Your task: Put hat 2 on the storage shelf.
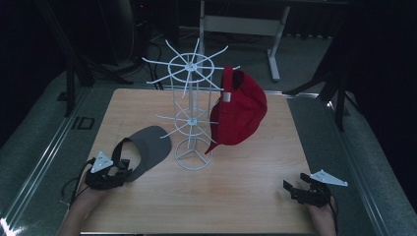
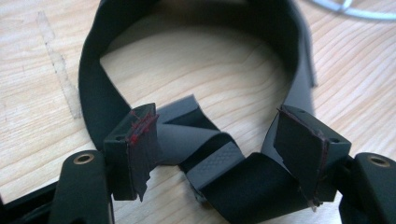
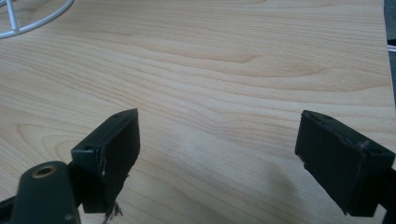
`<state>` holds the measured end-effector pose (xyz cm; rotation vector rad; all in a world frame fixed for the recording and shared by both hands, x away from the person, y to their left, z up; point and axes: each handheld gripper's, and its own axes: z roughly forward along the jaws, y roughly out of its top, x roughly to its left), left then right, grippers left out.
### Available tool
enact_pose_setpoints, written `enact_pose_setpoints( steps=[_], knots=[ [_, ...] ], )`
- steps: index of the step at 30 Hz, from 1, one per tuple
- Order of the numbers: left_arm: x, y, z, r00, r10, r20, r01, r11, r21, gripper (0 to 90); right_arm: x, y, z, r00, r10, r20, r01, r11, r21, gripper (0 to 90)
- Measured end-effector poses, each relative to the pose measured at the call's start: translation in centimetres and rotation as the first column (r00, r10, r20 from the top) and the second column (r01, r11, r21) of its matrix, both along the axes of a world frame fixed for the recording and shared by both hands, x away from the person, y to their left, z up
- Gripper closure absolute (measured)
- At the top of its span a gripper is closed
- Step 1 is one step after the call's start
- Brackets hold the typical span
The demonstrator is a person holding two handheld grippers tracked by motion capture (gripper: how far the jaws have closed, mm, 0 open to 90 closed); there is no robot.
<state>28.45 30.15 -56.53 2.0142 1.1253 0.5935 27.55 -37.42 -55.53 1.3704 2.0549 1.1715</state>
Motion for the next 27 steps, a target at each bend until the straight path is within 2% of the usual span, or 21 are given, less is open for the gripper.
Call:
enact_pose_setpoints(
  steps=[2,5,6,8,9,15,16,18,22,24,25,27],
  knots=[
    [0.1,0.0,0.0,1.0000,-0.002,-0.001,0.002,1.0000,0.006,32.7,0.0,0.0,0.0,1.0000,0.001,0.001,-0.001,1.000,0.000,13.9],
    [0.4,-0.2,-0.1,0.9992,0.009,-0.040,-0.008,0.9995,0.030,37.9,0.0,0.1,0.0,1.0000,0.001,-0.003,-0.001,1.000,-0.002,14.0],
    [0.4,-0.2,-0.1,0.9992,0.009,-0.040,-0.008,0.9995,0.030,39.8,0.0,0.1,-0.1,1.0000,0.002,-0.004,-0.002,1.000,-0.005,14.0],
    [0.5,0.0,-0.1,0.9981,0.016,-0.060,-0.016,0.9999,0.001,43.5,0.0,0.1,-0.1,1.0000,0.006,-0.003,-0.006,1.000,-0.011,14.0],
    [0.5,0.1,-0.1,0.9976,0.020,-0.067,-0.020,0.9998,-0.007,48.1,0.0,0.1,-0.1,1.0000,0.007,-0.003,-0.007,1.000,-0.011,14.0],
    [0.3,0.5,-0.1,0.9966,0.045,-0.069,-0.046,0.9987,-0.021,69.4,-0.1,0.1,-0.1,1.0000,0.006,-0.003,-0.006,1.000,-0.007,14.0],
    [0.2,0.5,-0.1,0.9966,0.048,-0.067,-0.049,0.9986,-0.021,75.8,-0.1,0.1,-0.1,1.0000,0.005,-0.003,-0.005,1.000,-0.005,14.0],
    [0.1,0.5,-0.1,0.9970,0.048,-0.060,-0.050,0.9986,-0.016,82.2,-0.1,0.1,-0.1,1.0000,0.005,-0.004,-0.005,1.000,-0.004,14.0],
    [0.0,0.3,0.0,0.9959,0.073,-0.053,-0.074,0.9972,-0.013,85.8,0.0,0.1,0.0,1.0000,0.006,-0.005,-0.006,1.000,-0.003,14.0],
    [-0.3,0.6,0.2,0.9976,0.065,-0.026,-0.066,0.9956,-0.066,86.0,0.0,0.1,0.0,1.0000,0.005,-0.004,-0.005,1.000,-0.002,14.0],
    [-0.3,0.6,0.2,0.9976,0.065,-0.026,-0.066,0.9956,-0.066,86.0,0.0,0.1,0.0,1.0000,0.005,-0.003,-0.005,1.000,0.000,14.0],
    [-0.5,0.9,0.9,0.9978,0.066,0.001,-0.065,0.9929,-0.099,86.2,0.0,0.1,0.0,1.0000,0.005,-0.003,-0.005,1.000,0.001,14.0]
  ],
)
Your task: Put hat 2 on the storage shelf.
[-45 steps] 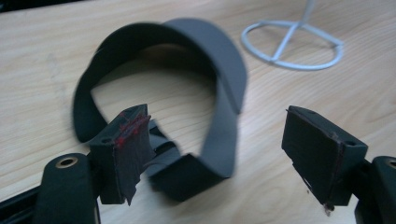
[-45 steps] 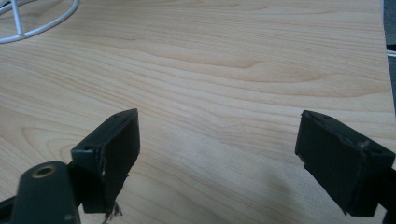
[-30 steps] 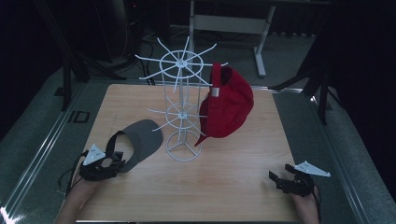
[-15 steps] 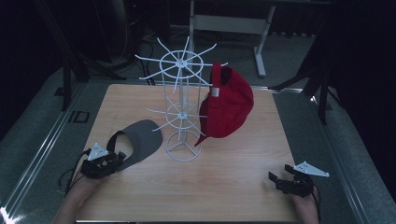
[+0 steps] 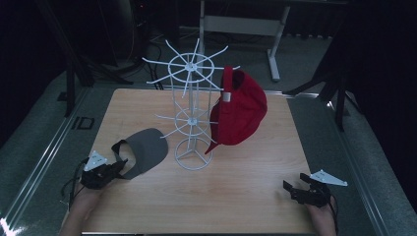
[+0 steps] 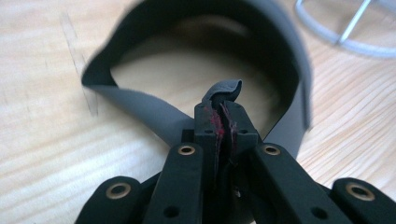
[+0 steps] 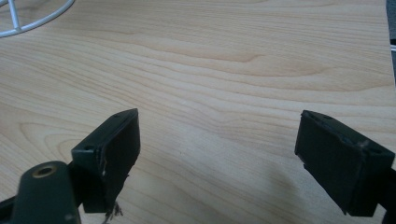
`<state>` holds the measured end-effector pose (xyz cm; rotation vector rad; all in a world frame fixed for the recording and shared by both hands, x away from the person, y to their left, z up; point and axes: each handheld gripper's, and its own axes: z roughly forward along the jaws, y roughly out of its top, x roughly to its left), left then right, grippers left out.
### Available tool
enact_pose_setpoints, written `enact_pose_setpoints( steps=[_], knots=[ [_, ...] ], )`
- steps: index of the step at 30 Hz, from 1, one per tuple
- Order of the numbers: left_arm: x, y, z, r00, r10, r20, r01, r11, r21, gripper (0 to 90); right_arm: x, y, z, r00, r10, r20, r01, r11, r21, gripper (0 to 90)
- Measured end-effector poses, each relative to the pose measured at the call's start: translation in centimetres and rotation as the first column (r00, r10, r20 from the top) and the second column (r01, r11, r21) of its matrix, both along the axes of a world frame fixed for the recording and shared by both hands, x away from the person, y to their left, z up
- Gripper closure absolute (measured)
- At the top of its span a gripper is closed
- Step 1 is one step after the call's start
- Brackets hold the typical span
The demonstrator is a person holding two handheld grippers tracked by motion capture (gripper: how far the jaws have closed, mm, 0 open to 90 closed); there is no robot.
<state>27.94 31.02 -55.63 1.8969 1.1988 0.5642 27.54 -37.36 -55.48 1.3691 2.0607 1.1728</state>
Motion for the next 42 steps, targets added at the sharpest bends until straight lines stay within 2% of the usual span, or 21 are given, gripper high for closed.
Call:
enact_pose_setpoints(
  steps=[2,4,5,7,11,12,16,20,26,29,30,32,34,35,36,37,38,39,40,41,42],
  knots=[
    [-0.3,0.4,1.3,0.9987,-0.005,0.051,0.007,0.9987,-0.051,86.3,0.0,0.0,0.0,1.0000,0.000,-0.001,0.000,1.000,0.000,14.0],
    [-0.5,0.7,2.1,0.9961,-0.002,0.089,0.009,0.9973,-0.073,86.4,0.0,0.1,0.0,1.0000,0.001,0.000,-0.001,1.000,0.000,14.0],
    [-0.5,0.7,2.1,0.9961,-0.002,0.089,0.009,0.9973,-0.073,86.5,0.0,0.1,0.0,1.0000,0.001,0.000,-0.001,1.000,0.000,14.0],
    [-0.7,0.9,3.5,0.9908,-0.011,0.135,0.025,0.9948,-0.099,86.5,-0.1,0.0,0.1,1.0000,0.001,0.002,-0.001,1.000,0.006,14.0],
    [-0.9,0.5,4.8,0.9850,-0.033,0.169,0.048,0.9953,-0.084,86.6,-0.1,-0.1,0.1,1.0000,-0.004,0.008,0.004,1.000,0.021,14.0],
    [-1.1,0.2,5.6,0.9801,-0.042,0.194,0.058,0.9952,-0.079,86.6,-0.1,-0.1,0.1,0.9999,-0.004,0.010,0.004,1.000,0.020,14.0],
    [-1.2,-0.3,6.7,0.9723,-0.070,0.223,0.091,0.9921,-0.086,86.6,-0.1,-0.2,0.2,0.9999,-0.005,0.013,0.005,1.000,0.028,14.0],
    [-1.3,-0.9,8.2,0.9490,-0.127,0.288,0.170,0.9772,-0.128,86.6,-0.1,-0.2,0.2,0.9999,-0.006,0.013,0.005,0.999,0.031,14.0],
    [-0.8,-1.3,9.3,0.9392,-0.165,0.301,0.215,0.9668,-0.138,86.7,-0.1,-0.2,0.1,1.0000,-0.003,0.008,0.003,0.999,0.032,14.0],
    [-0.6,-1.4,9.7,0.9345,-0.167,0.314,0.227,0.9595,-0.166,86.7,-0.1,-0.3,0.1,1.0000,-0.005,0.008,0.005,0.999,0.037,14.0],
    [-0.7,-1.6,10.3,0.9264,-0.174,0.334,0.239,0.9571,-0.164,86.7,-0.1,-0.4,0.2,1.0000,-0.005,0.008,0.005,0.999,0.039,14.0],
    [-0.7,-1.6,10.6,0.9239,-0.179,0.338,0.245,0.9556,-0.164,86.7,-0.1,-0.4,0.2,1.0000,-0.007,0.007,0.006,0.999,0.042,14.0],
    [-0.9,-1.7,11.4,0.9148,-0.181,0.361,0.253,0.9537,-0.163,86.7,-0.1,-0.4,0.1,1.0000,-0.006,0.005,0.006,0.999,0.042,14.0],
    [-1.0,-1.8,12.2,0.9059,-0.181,0.383,0.256,0.9543,-0.155,86.7,-0.1,-0.4,0.1,1.0000,-0.005,0.004,0.004,0.999,0.041,14.0],
    [-1.0,-1.8,12.2,0.9059,-0.181,0.383,0.256,0.9543,-0.155,86.7,-0.1,-0.3,0.1,1.0000,-0.004,0.003,0.004,0.999,0.041,14.0],
    [-1.2,-1.7,13.1,0.8955,-0.186,0.404,0.270,0.9495,-0.161,86.7,-0.1,-0.3,0.1,1.0000,-0.003,0.003,0.003,0.999,0.037,14.0],
    [-1.2,-1.7,13.1,0.8955,-0.186,0.404,0.270,0.9495,-0.161,86.7,-0.1,-0.3,0.1,1.0000,-0.003,0.002,0.003,0.999,0.036,14.0],
    [-1.2,-1.7,14.0,0.8884,-0.191,0.418,0.283,0.9436,-0.172,86.7,-0.1,-0.3,0.1,1.0000,-0.003,0.001,0.003,0.999,0.036,14.0],
    [-1.2,-1.7,14.0,0.8884,-0.191,0.418,0.283,0.9436,-0.172,86.7,-0.1,-0.3,0.1,1.0000,-0.003,0.001,0.003,0.999,0.037,14.0],
    [-1.4,-1.7,14.5,0.8826,-0.190,0.430,0.287,0.9423,-0.173,86.7,0.0,-0.3,0.1,1.0000,-0.003,0.000,0.003,0.999,0.034,14.0],
    [-1.4,-1.7,14.9,0.8814,-0.192,0.432,0.292,0.9398,-0.178,86.7,0.0,-0.3,0.1,1.0000,-0.003,-0.001,0.003,0.999,0.033,14.0]
  ],
)
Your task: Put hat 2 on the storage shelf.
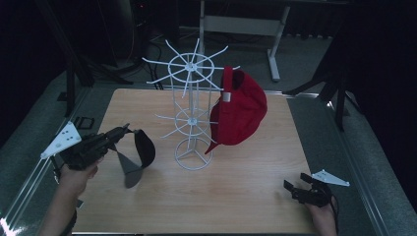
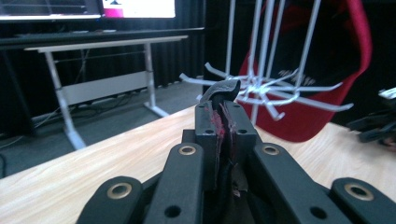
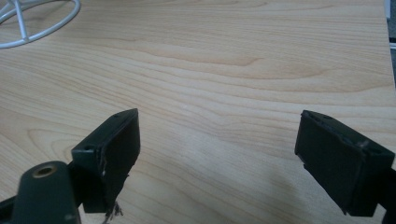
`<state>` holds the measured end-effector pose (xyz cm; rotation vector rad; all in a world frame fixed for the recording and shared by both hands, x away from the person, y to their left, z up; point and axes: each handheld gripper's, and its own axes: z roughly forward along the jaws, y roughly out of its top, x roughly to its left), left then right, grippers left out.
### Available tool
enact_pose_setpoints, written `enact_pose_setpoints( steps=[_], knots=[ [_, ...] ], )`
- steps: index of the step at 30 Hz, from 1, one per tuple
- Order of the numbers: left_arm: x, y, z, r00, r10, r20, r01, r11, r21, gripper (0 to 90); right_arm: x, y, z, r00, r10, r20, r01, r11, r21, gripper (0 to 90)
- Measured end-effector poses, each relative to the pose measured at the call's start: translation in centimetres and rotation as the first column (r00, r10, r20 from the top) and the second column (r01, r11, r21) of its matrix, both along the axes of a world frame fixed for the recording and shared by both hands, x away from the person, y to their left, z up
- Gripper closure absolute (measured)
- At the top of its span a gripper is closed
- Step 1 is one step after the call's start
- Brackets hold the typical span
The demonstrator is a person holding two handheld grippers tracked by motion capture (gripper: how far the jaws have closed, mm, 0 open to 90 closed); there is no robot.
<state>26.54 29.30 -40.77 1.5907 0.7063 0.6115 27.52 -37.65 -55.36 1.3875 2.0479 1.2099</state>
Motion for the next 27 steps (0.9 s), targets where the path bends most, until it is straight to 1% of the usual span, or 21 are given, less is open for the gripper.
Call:
enact_pose_setpoints(
  steps=[1,2,3,5,6,7,9,10,12,14,16,17,19,20,23,24,25,27],
  knots=[
    [-0.1,-0.1,0.5,1.0000,-0.006,0.008,0.006,1.0000,-0.001,86.7,0.0,0.0,0.0,1.0000,0.000,0.000,0.000,1.000,0.001,14.0],
    [-0.4,-0.2,1.2,0.9998,-0.015,0.010,0.015,0.9998,-0.012,86.7,0.0,0.0,0.0,1.0000,0.001,0.000,-0.001,1.000,0.002,14.0],
    [-0.4,-0.2,1.2,0.9998,-0.015,0.010,0.015,0.9998,-0.012,86.6,0.0,0.0,0.0,1.0000,0.001,0.000,-0.001,1.000,-0.001,14.0],
    [-0.9,-0.4,1.9,0.9994,-0.024,0.025,0.024,0.9996,-0.011,86.6,0.0,0.0,0.0,1.0000,0.002,0.000,-0.002,1.000,-0.001,14.0],
    [-1.1,-0.4,2.3,0.9988,-0.034,0.034,0.034,0.9993,-0.016,86.6,0.0,0.0,0.0,1.0000,0.003,-0.001,-0.003,1.000,0.000,14.0],
    [-1.7,-0.3,3.0,0.9972,-0.052,0.053,0.054,0.9981,-0.030,86.6,0.0,0.0,0.0,1.0000,0.003,-0.001,-0.003,1.000,-0.002,14.0],
    [-1.7,-0.3,3.0,0.9972,-0.052,0.053,0.054,0.9981,-0.030,86.6,0.0,0.0,0.0,1.0000,0.003,-0.002,-0.003,1.000,-0.003,14.0],
    [-2.3,-0.3,4.0,0.9943,-0.061,0.087,0.064,0.9977,-0.025,86.6,0.0,0.0,0.0,1.0000,0.003,-0.002,-0.003,1.000,-0.003,14.0],
    [-2.7,-0.2,4.8,0.9912,-0.073,0.110,0.076,0.9969,-0.022,86.6,0.1,0.1,0.0,1.0000,0.003,-0.004,-0.003,1.000,-0.002,14.0],
    [-2.9,-0.3,5.6,0.9890,-0.072,0.129,0.076,0.9969,-0.023,86.6,0.1,0.1,0.0,1.0000,0.003,-0.007,-0.003,1.000,-0.003,14.0],
    [-2.9,-0.3,6.5,0.9855,-0.085,0.147,0.091,0.9950,-0.040,86.6,0.1,0.1,0.0,1.0000,0.003,-0.006,-0.003,1.000,-0.002,14.0],
    [-2.8,-0.3,7.0,0.9825,-0.102,0.156,0.112,0.9920,-0.058,86.6,0.0,0.1,0.0,1.0000,0.003,-0.007,-0.003,1.000,-0.003,14.0],
    [-2.8,-0.5,7.8,0.9772,-0.131,0.167,0.145,0.9866,-0.075,86.6,0.0,0.1,-0.1,1.0000,0.003,-0.008,-0.003,1.000,-0.003,14.0],
    [-2.7,-0.6,8.2,0.9728,-0.153,0.174,0.169,0.9824,-0.080,86.6,0.0,0.1,-0.1,1.0000,0.005,-0.007,-0.005,1.000,-0.012,14.0],
    [-2.9,-1.0,9.6,0.9616,-0.185,0.203,0.204,0.9757,-0.079,86.6,0.1,0.1,-0.2,0.9999,0.004,-0.012,-0.005,1.000,-0.017,14.0],
    [-3.0,-1.0,10.0,0.9580,-0.195,0.210,0.217,0.9721,-0.088,86.6,0.1,0.1,-0.2,0.9999,0.004,-0.012,-0.004,1.000,-0.020,14.0],
    [-3.1,-1.1,10.5,0.9572,-0.194,0.215,0.216,0.9724,-0.088,86.6,0.1,0.2,-0.2,0.9999,0.004,-0.012,-0.004,1.000,-0.019,14.0],
    [-3.4,-1.1,11.4,0.9518,-0.203,0.230,0.227,0.9705,-0.081,86.6,0.1,0.1,-0.1,0.9999,0.006,-0.008,-0.006,1.000,-0.017,14.0]
  ],
)
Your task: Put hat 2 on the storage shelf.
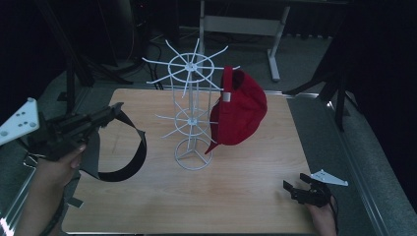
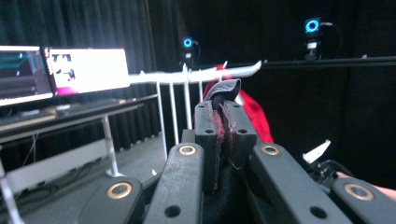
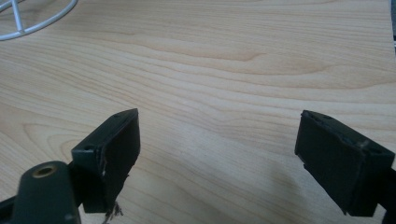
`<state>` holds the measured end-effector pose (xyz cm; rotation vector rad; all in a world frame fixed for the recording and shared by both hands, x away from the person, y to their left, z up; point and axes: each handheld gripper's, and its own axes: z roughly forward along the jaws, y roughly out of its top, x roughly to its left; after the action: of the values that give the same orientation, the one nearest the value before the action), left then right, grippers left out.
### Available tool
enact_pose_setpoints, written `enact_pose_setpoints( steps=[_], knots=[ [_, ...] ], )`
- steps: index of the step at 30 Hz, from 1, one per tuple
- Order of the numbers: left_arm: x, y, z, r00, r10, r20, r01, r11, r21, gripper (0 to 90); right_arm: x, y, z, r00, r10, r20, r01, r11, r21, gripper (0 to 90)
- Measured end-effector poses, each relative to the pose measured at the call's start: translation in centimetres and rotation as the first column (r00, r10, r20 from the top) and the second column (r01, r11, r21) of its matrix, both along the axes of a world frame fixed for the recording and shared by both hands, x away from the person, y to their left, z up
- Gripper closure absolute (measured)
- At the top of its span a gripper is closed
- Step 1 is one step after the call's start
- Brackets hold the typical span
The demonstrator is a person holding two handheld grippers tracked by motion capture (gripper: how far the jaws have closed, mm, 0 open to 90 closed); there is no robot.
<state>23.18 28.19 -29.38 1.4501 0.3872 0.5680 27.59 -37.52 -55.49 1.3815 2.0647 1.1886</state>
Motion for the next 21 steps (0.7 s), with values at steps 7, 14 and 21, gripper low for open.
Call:
enact_pose_setpoints(
  steps=[7,14,21],
  knots=[
    [-0.3,-1.2,2.1,0.9986,-0.030,0.044,0.030,0.9995,0.013,86.5,0.0,0.0,0.0,1.0000,-0.001,-0.001,0.001,1.000,-0.003,14.0],
    [0.3,-3.5,3.3,0.9981,-0.049,0.039,0.047,0.9974,0.054,86.5,0.0,0.0,0.0,1.0000,-0.001,-0.003,0.001,1.000,0.001,14.0],
    [0.4,-5.2,4.3,0.9947,-0.088,0.053,0.085,0.9945,0.061,86.5,0.0,0.0,0.0,1.0000,-0.001,-0.003,0.001,1.000,-0.001,14.0]
  ],
)
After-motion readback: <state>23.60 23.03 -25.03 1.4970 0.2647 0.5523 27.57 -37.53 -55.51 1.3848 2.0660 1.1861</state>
